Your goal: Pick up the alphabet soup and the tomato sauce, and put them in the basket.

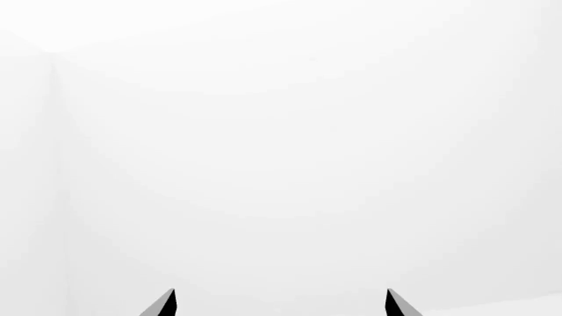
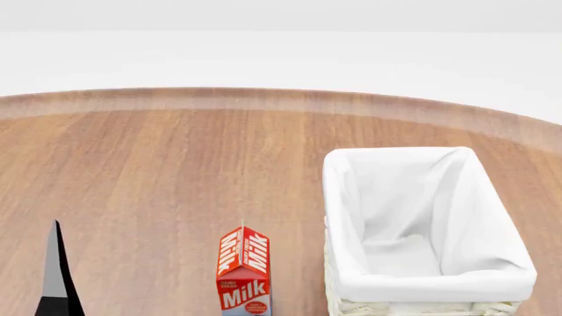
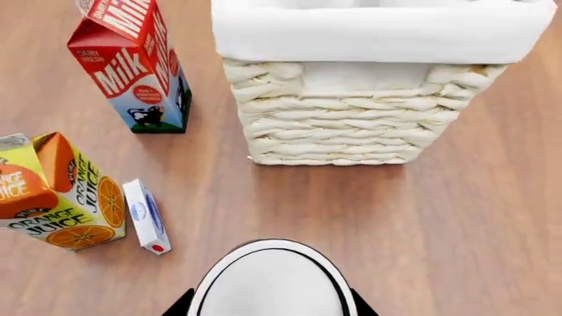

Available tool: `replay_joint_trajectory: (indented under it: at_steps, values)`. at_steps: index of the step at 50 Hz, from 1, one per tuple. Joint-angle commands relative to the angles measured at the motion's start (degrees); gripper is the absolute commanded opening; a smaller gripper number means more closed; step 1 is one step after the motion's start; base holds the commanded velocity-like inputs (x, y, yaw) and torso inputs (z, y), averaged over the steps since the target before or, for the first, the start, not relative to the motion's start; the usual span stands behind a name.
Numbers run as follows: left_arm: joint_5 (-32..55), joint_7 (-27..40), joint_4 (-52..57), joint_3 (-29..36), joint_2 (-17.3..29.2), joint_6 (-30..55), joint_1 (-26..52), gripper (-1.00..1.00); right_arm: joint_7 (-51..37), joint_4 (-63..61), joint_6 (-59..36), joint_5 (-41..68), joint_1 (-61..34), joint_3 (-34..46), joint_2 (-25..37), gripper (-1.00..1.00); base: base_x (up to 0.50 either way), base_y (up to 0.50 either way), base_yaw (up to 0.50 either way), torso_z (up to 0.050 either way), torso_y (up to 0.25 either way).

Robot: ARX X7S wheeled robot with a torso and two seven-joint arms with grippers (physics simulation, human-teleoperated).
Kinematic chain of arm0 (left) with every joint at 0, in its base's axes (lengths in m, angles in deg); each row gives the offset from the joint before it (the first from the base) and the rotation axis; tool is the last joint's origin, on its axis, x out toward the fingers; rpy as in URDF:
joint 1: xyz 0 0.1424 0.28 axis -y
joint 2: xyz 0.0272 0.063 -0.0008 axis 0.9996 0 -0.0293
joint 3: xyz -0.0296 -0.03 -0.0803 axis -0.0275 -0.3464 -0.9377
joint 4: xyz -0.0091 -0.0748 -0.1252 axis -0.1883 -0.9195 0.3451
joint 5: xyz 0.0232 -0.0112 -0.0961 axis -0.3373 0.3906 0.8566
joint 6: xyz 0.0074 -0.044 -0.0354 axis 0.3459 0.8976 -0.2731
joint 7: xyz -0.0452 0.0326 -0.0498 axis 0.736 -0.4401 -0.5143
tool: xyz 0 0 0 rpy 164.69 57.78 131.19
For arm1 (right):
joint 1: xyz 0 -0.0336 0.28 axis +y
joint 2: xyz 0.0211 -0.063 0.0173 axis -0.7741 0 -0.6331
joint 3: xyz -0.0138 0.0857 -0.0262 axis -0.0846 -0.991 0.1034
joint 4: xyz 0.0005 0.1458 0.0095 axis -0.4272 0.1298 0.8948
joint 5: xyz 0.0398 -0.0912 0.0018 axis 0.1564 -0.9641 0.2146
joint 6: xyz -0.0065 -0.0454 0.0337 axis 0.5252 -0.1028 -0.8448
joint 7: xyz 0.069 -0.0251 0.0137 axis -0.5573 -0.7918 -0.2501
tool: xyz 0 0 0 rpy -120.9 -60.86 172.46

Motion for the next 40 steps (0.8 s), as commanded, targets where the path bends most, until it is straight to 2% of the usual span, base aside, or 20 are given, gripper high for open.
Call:
replay_joint_trajectory:
  at_steps: [1, 7, 8, 9, 10, 12, 17, 22, 37, 39, 40]
  values:
    - [0.1, 0.2, 0.2, 0.0, 0.2, 0.1, -0.1, 1.00, -7.5, -3.6, 0.3, 10.5, -10.7, -1.4, 4.1, -1.00, 0.00, 0.00, 0.00, 0.000, 0.000]
    - [0.3, 0.2, 0.6, -0.2, 0.4, 0.5, 0.0, 1.00, -12.3, -4.2, 2.1, 17.8, -18.3, 0.0, 6.3, -1.00, 0.00, 0.00, 0.00, 0.000, 0.002]
    - [0.1, 0.2, 0.7, 0.0, 0.4, 0.8, 0.1, 1.00, -10.3, -4.4, 1.3, 14.8, -17.2, -0.2, 5.3, -1.00, 0.00, 0.00, 0.00, 0.000, 0.000]
    - [0.3, 0.2, 0.9, -0.1, 0.4, 1.0, 0.2, 1.00, -13.1, -4.4, 2.3, 19.0, -20.2, 0.8, 6.6, -1.00, 0.00, 0.00, 0.00, 0.000, 0.000]
    - [0.3, 0.2, 1.0, -0.1, 0.5, 1.0, 0.2, 1.00, -12.0, -4.5, 2.1, 17.5, -19.8, 0.6, 6.0, -1.00, 0.00, 0.00, 0.00, 0.000, 0.000]
    - [0.5, 0.2, 1.1, -0.4, 0.5, 1.1, 0.1, 1.00, -15.1, -4.7, 3.6, 22.1, -24.3, 1.3, 7.8, -1.00, 0.00, 0.00, 0.00, 0.000, 0.000]
    - [0.3, 0.4, 0.7, -0.1, 0.6, 0.6, 0.0, 1.00, -16.3, -4.3, 4.2, 23.7, -27.8, 1.9, 8.5, -1.00, 0.00, 0.00, 0.00, 0.000, 0.000]
    - [0.5, 0.4, 0.9, -0.1, 0.6, 0.9, 0.2, 1.00, -18.3, -1.6, 4.3, 26.4, -36.8, 4.8, 8.8, -1.00, 0.00, 0.00, 0.00, 0.000, 0.000]
    - [0.6, 0.7, 0.5, -0.2, 0.8, 0.2, -0.1, 1.00, -16.7, 9.3, 0.9, 22.9, -52.2, 11.0, 5.1, -1.00, 0.00, 0.00, 0.00, 0.000, 0.001]
    - [0.5, 0.7, 0.5, -0.1, 0.8, 0.3, -0.1, 1.00, -14.6, 10.9, 0.3, 19.6, -52.7, 11.2, 4.0, -1.00, 0.00, 0.00, 0.00, 0.000, 0.000]
    - [0.6, 0.7, 0.5, -0.1, 0.8, 0.3, -0.1, 1.00, -15.1, 12.7, -0.6, 20.2, -56.0, 12.5, 3.6, -1.00, 0.00, 0.00, 0.00, 0.000, 0.000]
